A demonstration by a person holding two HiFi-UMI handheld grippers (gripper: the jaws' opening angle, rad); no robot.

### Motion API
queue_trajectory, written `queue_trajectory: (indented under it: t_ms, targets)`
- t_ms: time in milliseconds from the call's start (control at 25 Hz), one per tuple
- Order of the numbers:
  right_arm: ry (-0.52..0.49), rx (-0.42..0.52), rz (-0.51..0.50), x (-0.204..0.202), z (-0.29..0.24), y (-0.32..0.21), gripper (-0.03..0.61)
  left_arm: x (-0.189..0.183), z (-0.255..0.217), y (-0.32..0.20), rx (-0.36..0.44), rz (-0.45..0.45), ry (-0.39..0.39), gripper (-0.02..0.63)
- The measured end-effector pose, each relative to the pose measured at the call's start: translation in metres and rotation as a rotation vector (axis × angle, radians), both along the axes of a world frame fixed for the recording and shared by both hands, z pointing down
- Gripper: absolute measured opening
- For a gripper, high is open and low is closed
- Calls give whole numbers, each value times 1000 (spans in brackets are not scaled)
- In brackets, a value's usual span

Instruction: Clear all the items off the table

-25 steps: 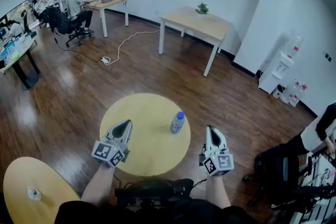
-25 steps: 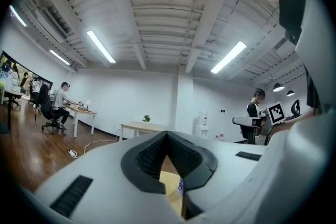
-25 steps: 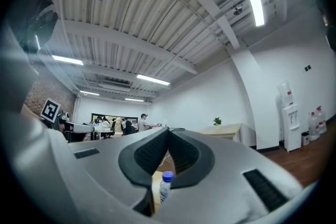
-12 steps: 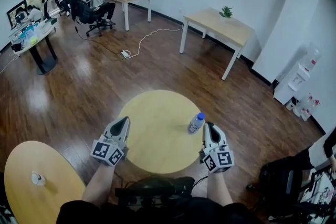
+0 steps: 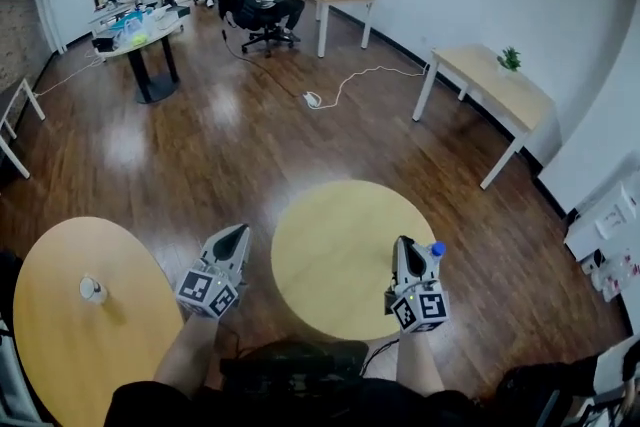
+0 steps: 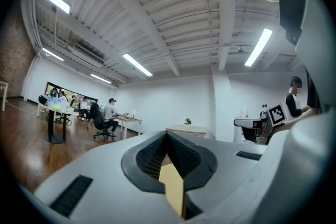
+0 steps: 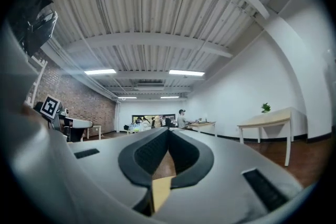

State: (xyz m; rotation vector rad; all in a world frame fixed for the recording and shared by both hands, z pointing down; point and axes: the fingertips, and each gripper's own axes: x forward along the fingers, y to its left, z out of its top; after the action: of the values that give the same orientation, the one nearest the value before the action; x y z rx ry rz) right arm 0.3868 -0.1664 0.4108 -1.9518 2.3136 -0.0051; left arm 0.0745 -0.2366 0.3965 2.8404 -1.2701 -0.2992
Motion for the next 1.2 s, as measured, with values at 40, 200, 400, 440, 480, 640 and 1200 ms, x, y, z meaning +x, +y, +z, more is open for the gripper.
queue_trajectory:
  t_ms: [40, 200, 400, 440, 480, 640, 1200]
  targets:
    - [-7, 1, -40, -8, 3, -10, 5, -13, -1, 2, 1, -42, -5, -5]
    - [-17, -3, -223, -60, 5, -49, 5, -75, -4, 18, 5, -236, -14, -5]
    - [3, -12, -461, -141, 6, -77, 5, -157, -7, 61, 12, -505, -3, -5]
    - [-3, -17, -505, -152, 8, -81, 5, -168, -6, 72, 15, -558, -3, -5]
    - [-11, -22, -543, -162, 10, -86, 5, -177, -5, 83, 16, -607, -4, -5]
    - [-26, -27, -688, -211, 12, -95, 5, -216, 1, 130, 1, -786, -14, -5]
    - [-13, -129, -918, -279, 47, -86, 5, -256, 34, 216, -81, -1104, 8, -5]
